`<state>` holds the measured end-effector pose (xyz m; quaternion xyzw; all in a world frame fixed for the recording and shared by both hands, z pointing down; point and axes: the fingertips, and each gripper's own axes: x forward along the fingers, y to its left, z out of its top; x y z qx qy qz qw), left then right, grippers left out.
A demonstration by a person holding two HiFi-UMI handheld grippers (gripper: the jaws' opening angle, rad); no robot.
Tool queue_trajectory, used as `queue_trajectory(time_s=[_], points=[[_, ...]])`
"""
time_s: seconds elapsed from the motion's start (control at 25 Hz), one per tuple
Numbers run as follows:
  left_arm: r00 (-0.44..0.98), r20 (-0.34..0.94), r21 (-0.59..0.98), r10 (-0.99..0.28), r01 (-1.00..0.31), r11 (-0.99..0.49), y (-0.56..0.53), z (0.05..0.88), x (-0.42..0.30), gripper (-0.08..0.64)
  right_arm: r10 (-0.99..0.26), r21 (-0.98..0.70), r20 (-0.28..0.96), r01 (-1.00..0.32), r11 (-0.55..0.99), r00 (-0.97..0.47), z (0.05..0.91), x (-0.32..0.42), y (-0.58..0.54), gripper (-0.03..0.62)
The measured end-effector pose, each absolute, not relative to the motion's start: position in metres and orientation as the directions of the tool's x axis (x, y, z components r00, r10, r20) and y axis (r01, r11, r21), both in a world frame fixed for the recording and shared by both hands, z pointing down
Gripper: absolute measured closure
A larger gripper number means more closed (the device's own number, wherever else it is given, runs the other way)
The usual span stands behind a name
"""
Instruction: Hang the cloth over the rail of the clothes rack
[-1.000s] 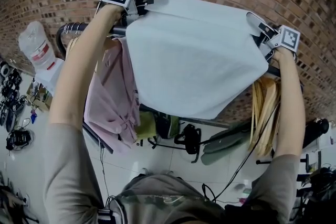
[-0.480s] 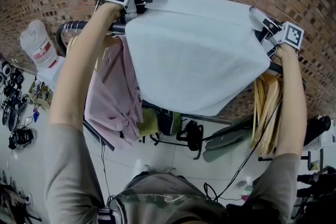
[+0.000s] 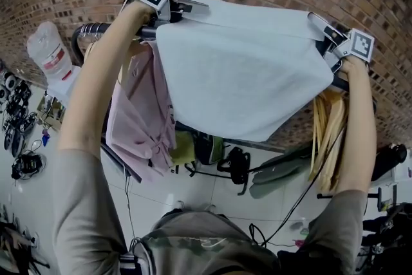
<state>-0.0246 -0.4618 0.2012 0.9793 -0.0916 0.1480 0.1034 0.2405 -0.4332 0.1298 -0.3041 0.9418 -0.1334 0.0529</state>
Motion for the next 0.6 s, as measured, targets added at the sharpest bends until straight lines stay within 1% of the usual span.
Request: queue_trajectory(time_s=[0.08, 0.16, 0.2, 0.36, 0.52, 0.6], points=[[0.933, 0.325, 0.170, -0.153, -0.217, -0.961, -0.463, 0.203, -0.026, 0.494, -0.591, -0.263, 0.006, -0.571, 0.778, -0.807, 0.132, 0.240, -0.433, 0.357], [0.937, 0.315, 0.176, -0.153, -0.216, -0.960, -0.464, 0.201, -0.028, 0.492, -0.595, -0.260, 0.009, -0.577, 0.774, -0.803, 0.132, 0.240, -0.434, 0.359], [0.939, 0.310, 0.183, -0.147, -0.210, -0.960, -0.463, 0.201, -0.029, 0.460, -0.593, -0.265, 0.006, -0.573, 0.775, -0.805, 0.132, 0.239, -0.434, 0.359], [0.942, 0.312, 0.216, -0.124, -0.197, -0.956, -0.463, 0.204, -0.027, 0.453, -0.601, -0.282, 0.007, -0.578, 0.766, -0.800, 0.134, 0.238, -0.437, 0.359], [0.944, 0.313, 0.232, -0.107, -0.185, -0.955, -0.461, 0.205, -0.024, 0.453, -0.639, -0.329, -0.031, -0.596, 0.733, -0.769, 0.126, 0.249, -0.442, 0.357], [0.935, 0.342, 0.228, -0.090, -0.175, -0.958, -0.459, 0.210, -0.022, 0.451, -0.639, -0.331, -0.062, -0.588, 0.738, -0.766, 0.119, 0.251, -0.442, 0.356]])
